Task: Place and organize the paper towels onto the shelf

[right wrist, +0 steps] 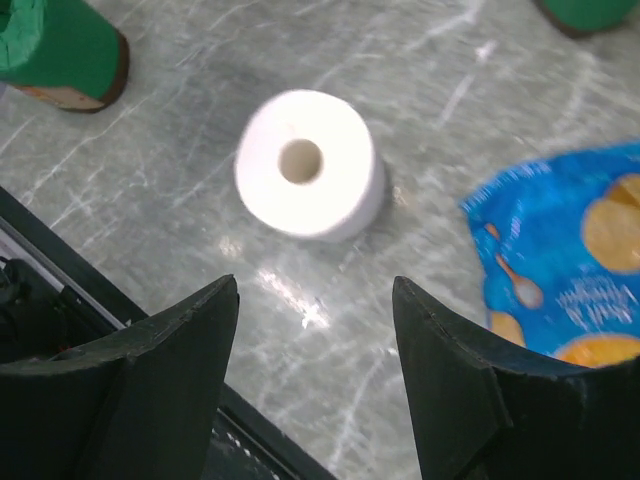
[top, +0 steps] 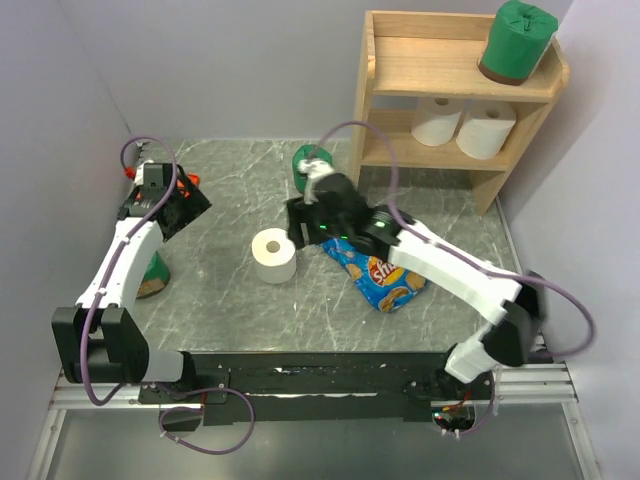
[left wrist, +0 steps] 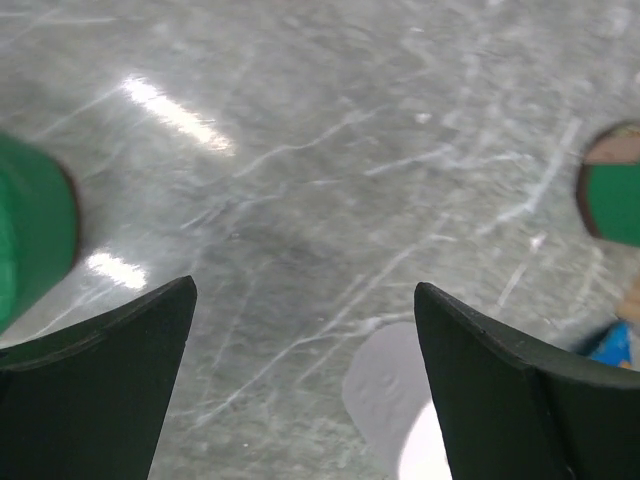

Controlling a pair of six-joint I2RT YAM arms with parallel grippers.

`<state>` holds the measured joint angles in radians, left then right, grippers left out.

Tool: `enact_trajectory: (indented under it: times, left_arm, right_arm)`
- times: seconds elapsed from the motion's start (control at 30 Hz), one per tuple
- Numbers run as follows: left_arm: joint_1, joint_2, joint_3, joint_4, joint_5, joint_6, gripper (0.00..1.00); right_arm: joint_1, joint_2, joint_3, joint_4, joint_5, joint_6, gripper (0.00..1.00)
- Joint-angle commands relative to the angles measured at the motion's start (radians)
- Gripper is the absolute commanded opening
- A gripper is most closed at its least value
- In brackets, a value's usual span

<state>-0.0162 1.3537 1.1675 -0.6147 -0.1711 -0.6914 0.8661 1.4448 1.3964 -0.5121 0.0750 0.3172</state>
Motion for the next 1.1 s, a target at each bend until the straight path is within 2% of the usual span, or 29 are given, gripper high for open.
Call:
enact_trajectory:
  times: [0.0, 0.2, 0.3, 0.5, 1.07]
  left_arm:
    - [0.044, -0.031, 0.008, -0.016, -0.099, -0.082, 0.96]
    - [0.045, -0.071, -0.019, -0.031, -0.154, -0.131, 0.96]
    - [0.047, -0.071, 0.009, -0.062, -0.182, -0.129, 0.96]
    - [0.045, -0.116, 0.011, -0.071, -0.226, -0.152, 0.96]
    - [0.045, -0.143, 0.000, -0.039, -0.183, -0.114, 0.96]
  right_arm:
    - [0.059, 0.182, 0.198, -0.005, 0.043, -0.018, 0.71]
    - [0.103, 0.437, 0.445, -0.104, 0.051, -0.010, 0.72]
    - [0.117, 0.509, 0.495, -0.129, 0.074, 0.005, 0.72]
    - [0.120, 0.571, 0.501, -0.123, 0.085, 0.010, 0.72]
    - [0.132, 0.658, 0.516, -0.092, 0.065, 0.040, 0.70]
